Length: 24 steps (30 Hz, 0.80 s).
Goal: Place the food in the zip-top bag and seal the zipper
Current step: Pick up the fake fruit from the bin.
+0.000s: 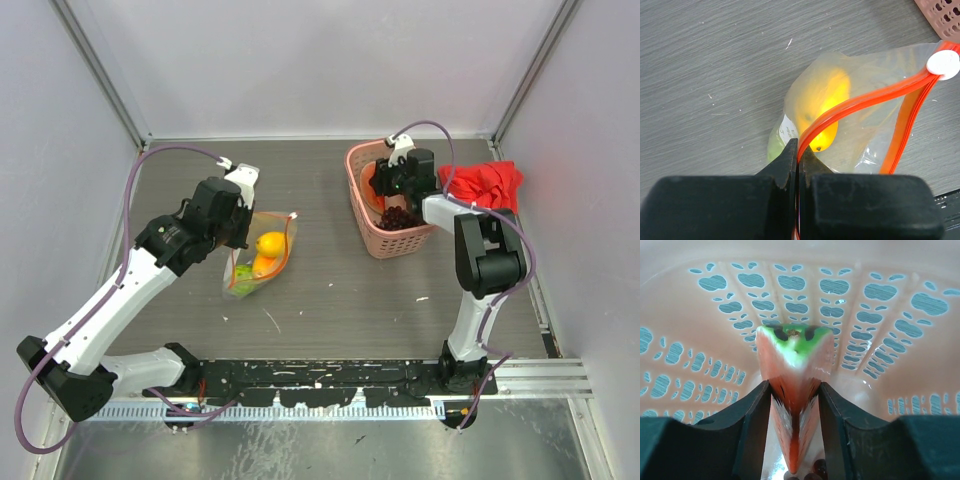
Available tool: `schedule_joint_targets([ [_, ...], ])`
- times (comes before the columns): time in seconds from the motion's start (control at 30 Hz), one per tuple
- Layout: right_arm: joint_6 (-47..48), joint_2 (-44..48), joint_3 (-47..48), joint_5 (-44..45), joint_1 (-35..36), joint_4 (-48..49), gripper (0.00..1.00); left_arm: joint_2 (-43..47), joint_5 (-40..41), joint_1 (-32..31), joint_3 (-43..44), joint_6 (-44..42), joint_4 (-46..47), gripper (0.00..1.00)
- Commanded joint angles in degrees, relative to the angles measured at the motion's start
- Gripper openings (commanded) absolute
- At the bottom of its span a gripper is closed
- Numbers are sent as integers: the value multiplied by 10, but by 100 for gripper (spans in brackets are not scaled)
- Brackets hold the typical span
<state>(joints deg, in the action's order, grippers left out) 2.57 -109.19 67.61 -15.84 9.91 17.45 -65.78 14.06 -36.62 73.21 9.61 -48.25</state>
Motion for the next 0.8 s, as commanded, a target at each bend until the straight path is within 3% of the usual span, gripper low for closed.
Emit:
schedule_joint_targets([
  [0.0, -26, -7, 14, -8, 3, 42, 43, 7, -5, 3, 2, 2, 39, 0],
  [0.07, -31, -10, 12, -13, 2, 50, 45, 7, -5, 3, 2, 2, 38, 0],
  [0.2, -39, -30, 29, -22, 2, 43, 66, 5, -7, 3, 3, 2, 38, 0],
  [0.37, -55, -52, 41, -31, 3, 42, 76, 6, -6, 3, 2, 2, 38, 0],
  [0.77, -87, -107, 96, -21, 2, -16, 81, 3, -9, 3, 2, 3, 37, 0],
])
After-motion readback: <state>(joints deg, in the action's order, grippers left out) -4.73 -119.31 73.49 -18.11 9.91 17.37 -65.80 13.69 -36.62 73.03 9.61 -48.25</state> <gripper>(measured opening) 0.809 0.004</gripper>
